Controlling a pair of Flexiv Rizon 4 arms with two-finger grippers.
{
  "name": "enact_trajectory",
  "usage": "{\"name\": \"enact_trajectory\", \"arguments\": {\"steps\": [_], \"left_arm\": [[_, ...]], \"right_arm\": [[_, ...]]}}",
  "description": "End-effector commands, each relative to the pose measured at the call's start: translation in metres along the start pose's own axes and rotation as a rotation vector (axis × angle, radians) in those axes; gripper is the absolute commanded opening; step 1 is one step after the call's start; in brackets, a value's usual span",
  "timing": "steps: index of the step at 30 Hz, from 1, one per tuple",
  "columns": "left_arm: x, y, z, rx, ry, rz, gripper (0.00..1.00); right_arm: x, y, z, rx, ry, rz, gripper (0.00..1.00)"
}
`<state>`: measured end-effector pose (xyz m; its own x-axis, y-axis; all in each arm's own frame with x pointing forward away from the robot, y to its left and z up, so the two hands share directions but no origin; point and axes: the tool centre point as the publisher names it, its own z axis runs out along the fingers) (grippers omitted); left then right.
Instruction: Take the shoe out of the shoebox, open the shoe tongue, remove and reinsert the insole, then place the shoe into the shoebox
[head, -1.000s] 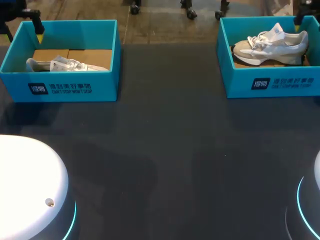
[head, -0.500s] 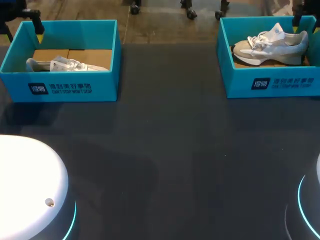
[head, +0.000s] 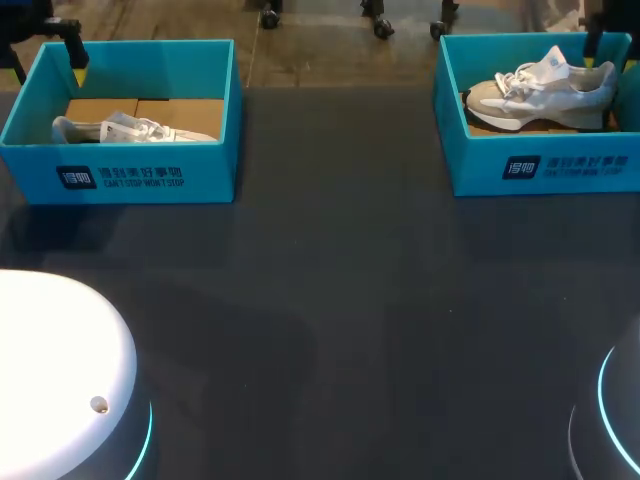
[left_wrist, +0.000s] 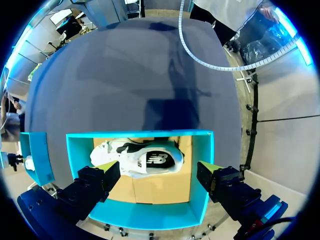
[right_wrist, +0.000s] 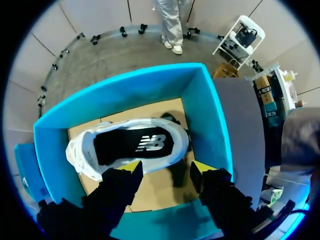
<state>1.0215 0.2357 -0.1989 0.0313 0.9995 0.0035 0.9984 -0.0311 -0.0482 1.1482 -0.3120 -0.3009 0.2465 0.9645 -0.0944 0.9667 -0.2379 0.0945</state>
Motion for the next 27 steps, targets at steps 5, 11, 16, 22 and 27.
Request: {"name": "enact_trajectory", "arguments": {"steps": [5,11,16,22,27], "left_arm": [[0.000,-0.002,0.000,-0.004,0.001,0.001,1.00],[0.000,-0.002,0.000,-0.004,0.001,0.001,1.00],[0.000,-0.002,0.000,-0.004,0.001,0.001,1.00],[0.000,-0.002,0.000,-0.004,0.001,0.001,1.00],[0.000,-0.002,0.000,-0.004,0.001,0.001,1.00]], "right_arm": [[-0.004,0.018,0.017,0.042,-0.020,0.005,0.53],[-0.008,0.025,0.025,0.043,-0.021,0.002,0.50],[-0.014,0.028,0.034,0.051,-0.035,-0.015,0.50],[-0.017,0.031,0.043,0.054,-0.047,-0.020,0.49],[-0.019,0.031,0.049,0.057,-0.057,-0.021,0.48]]}}
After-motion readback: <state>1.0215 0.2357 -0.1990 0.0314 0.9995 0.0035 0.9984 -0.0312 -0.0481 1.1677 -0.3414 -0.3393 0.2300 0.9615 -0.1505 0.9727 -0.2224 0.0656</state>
